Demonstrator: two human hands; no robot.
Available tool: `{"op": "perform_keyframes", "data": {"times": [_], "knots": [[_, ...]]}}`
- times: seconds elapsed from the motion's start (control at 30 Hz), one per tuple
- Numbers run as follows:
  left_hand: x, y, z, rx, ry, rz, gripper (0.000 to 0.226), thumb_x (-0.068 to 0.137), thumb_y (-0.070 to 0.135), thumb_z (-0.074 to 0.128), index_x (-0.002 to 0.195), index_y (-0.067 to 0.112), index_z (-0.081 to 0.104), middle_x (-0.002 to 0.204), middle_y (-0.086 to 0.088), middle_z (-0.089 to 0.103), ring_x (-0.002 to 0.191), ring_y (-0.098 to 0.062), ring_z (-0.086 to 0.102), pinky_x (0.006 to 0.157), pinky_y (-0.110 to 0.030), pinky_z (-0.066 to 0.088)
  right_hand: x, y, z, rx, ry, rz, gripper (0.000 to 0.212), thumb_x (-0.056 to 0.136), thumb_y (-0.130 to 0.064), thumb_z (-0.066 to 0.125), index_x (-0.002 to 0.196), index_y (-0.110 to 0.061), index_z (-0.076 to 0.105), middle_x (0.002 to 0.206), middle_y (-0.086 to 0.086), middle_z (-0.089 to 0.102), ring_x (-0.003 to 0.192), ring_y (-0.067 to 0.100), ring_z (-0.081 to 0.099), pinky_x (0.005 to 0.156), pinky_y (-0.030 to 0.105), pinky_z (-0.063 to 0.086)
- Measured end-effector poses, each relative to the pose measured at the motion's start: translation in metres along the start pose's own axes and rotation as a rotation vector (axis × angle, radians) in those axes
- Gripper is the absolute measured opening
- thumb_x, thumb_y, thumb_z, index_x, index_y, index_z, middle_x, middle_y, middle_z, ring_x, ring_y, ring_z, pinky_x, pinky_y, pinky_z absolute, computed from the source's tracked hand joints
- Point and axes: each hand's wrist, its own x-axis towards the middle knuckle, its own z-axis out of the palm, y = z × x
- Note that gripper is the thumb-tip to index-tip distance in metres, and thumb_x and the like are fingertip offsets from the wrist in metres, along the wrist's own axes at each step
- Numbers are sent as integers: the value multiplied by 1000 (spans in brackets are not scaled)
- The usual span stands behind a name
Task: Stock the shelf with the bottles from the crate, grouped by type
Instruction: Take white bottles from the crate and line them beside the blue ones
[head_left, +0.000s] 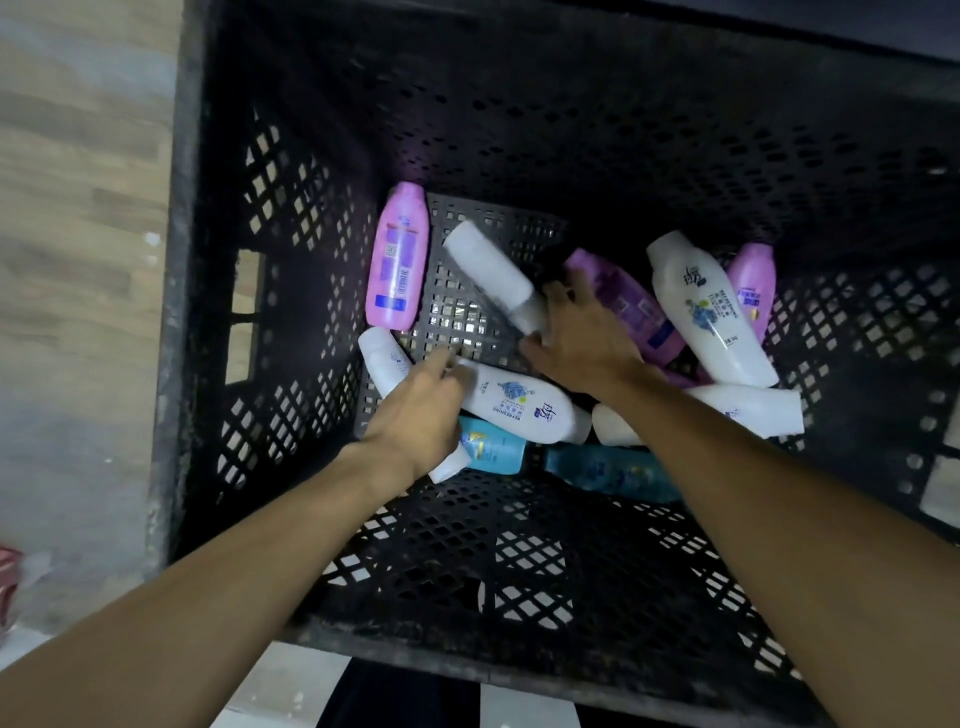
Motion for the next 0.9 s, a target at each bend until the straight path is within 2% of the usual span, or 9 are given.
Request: {"op": "perform_keyframes", "data": {"times": [0.1, 0.23, 0.4, 0.5, 0.57, 0.7, 0.73, 0.8, 0.9], "knots": [[20, 4, 5, 110, 47, 62, 55, 81, -8, 56, 132, 9, 47, 131, -8, 43, 117, -28, 47, 93, -34, 46, 0, -2, 0, -41, 66, 42, 53, 90, -33, 59, 132, -6, 40, 129, 17, 46, 109, 38, 57, 69, 38, 45], [45, 9, 14, 403, 12, 122, 59, 83, -2, 59, 137, 13, 44, 133, -7, 48, 118, -29, 52, 92, -37, 47, 6, -18, 0, -244, 68, 168, 76, 88, -43, 68, 140, 0, 35, 131, 18, 54, 111, 34, 62, 79, 39, 53], [55, 15, 29, 668, -37, 233, 51, 91, 0, 50, 140, 3, 35, 132, -15, 49, 115, -34, 52, 77, -37, 46, 30, -29, -2, -374, 42, 236, 63, 96, -32, 62, 138, 6, 35, 129, 16, 59, 112, 28, 65, 80, 34, 53], [59, 17, 28, 639, -33, 201, 53, 87, 1, 55, 137, 8, 37, 134, -11, 48, 119, -31, 51, 73, -35, 42, 41, -33, 3, -417, 39, 226, 62, 97, -29, 61, 136, 10, 32, 130, 18, 58, 115, 25, 63, 79, 31, 54], [62, 22, 24, 583, -35, 161, 59, 84, 0, 60, 138, 10, 39, 137, -9, 46, 123, -31, 48, 74, -35, 45, 45, -33, 4, -410, 27, 229, 65, 95, -30, 64, 135, 9, 30, 131, 18, 56, 116, 25, 62, 79, 30, 54], [57, 32, 14, 556, -2, 131, 50, 88, -2, 55, 135, 13, 46, 137, -7, 48, 118, -31, 53, 70, -33, 41, 36, -28, -14, -253, -35, 216, 97, 72, -42, 85, 137, 0, 28, 131, 16, 54, 120, 30, 59, 84, 35, 52], [52, 32, 10, 545, 17, 127, 49, 89, -3, 52, 135, 14, 47, 136, -6, 50, 116, -31, 55, 68, -32, 39, 29, -27, -23, -191, -37, 212, 99, 67, -42, 88, 136, -2, 29, 130, 17, 55, 119, 33, 59, 85, 36, 51], [39, 31, -5, 517, 77, 127, 51, 90, 1, 51, 137, 20, 43, 134, -3, 52, 114, -28, 58, 67, -32, 37, 11, -23, -46, -127, -17, 207, 97, 65, -39, 89, 133, -5, 30, 127, 18, 56, 116, 39, 59, 83, 38, 48], [9, 33, -39, 445, 165, 137, 60, 85, 6, 61, 138, 25, 38, 130, -1, 49, 115, -26, 54, 66, -33, 41, -35, -15, -91, -120, 49, 193, 89, 65, -35, 87, 129, -5, 33, 123, 20, 55, 109, 41, 59, 73, 38, 40]]}}
